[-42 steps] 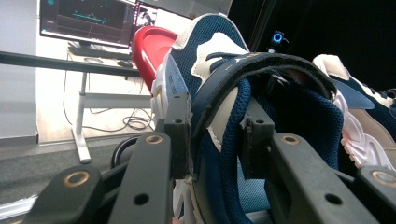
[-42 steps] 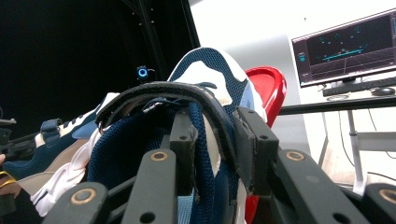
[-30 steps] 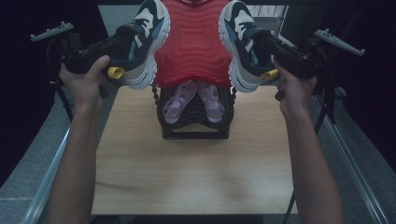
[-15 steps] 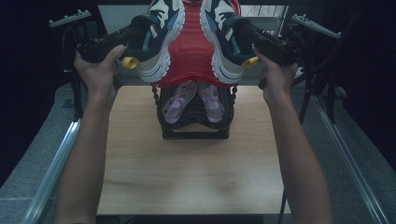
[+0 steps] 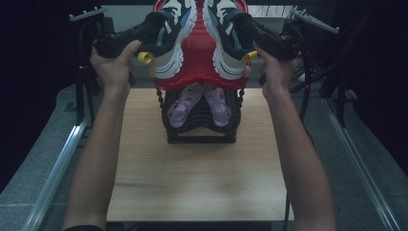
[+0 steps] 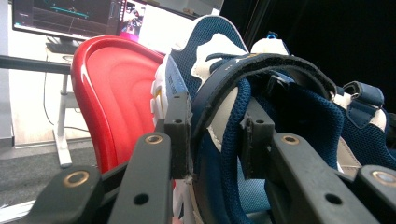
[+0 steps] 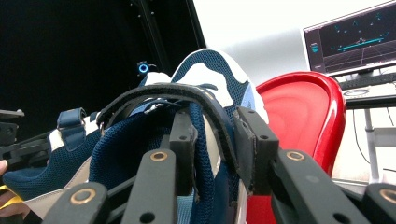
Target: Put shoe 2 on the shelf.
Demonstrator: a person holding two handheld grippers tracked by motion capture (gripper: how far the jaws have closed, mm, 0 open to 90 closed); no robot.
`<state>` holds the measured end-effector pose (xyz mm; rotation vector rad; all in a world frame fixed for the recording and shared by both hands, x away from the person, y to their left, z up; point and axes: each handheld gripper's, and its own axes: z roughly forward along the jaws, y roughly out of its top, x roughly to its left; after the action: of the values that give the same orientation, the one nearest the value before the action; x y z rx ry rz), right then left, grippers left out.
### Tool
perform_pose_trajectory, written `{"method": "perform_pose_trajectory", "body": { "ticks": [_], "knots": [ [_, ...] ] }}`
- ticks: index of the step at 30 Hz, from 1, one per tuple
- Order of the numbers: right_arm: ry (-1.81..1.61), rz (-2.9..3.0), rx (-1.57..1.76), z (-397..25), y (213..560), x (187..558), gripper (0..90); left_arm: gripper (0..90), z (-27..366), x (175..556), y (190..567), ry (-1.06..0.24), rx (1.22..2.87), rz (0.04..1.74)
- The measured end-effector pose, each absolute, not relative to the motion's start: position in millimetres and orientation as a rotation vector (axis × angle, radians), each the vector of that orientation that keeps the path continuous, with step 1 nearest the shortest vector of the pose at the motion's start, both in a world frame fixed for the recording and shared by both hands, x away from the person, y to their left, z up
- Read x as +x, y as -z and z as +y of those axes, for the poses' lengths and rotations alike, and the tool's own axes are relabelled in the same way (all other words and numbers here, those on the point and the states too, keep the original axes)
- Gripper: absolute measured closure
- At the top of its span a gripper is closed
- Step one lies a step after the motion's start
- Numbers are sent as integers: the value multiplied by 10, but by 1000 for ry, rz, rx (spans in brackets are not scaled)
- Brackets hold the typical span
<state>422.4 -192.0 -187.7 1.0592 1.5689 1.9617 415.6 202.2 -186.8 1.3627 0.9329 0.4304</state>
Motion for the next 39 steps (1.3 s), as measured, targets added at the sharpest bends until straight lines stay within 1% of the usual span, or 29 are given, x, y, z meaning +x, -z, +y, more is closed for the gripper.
{"method": "perform_pose_trajectory", "body": {
  "ticks": [9, 22, 26, 29, 31, 33, 37, 39],
  "knots": [
    [-1949, 1562, 1086, -1866, 1903, 4343, 702, 692, 1908, 4267, 1874, -450, 1360, 955],
    [-1800, 1594, 1081, -1739, 1947, 4438, 693, 687, 1770, 4397, 2058, -515, 1414, 970],
    [-1743, 1614, 1083, -1678, 1981, 4466, 681, 671, 1756, 4438, 2125, -508, 1419, 981],
    [-1716, 1630, 1073, -1646, 2010, 4488, 645, 625, 1748, 4443, 2122, -487, 1430, 949],
    [-1716, 1647, 1061, -1643, 2022, 4517, 609, 574, 1736, 4445, 2110, -466, 1446, 938],
    [-1734, 1651, 1060, -1646, 2024, 4530, 564, 534, 1732, 4433, 2101, -484, 1452, 935],
    [-1743, 1685, 1053, -1653, 2014, 4530, 467, 485, 1770, 4406, 2089, -479, 1433, 935],
    [-1745, 1692, 1046, -1672, 2001, 4517, 438, 470, 1790, 4385, 2079, -478, 1429, 929]
  ]
}}
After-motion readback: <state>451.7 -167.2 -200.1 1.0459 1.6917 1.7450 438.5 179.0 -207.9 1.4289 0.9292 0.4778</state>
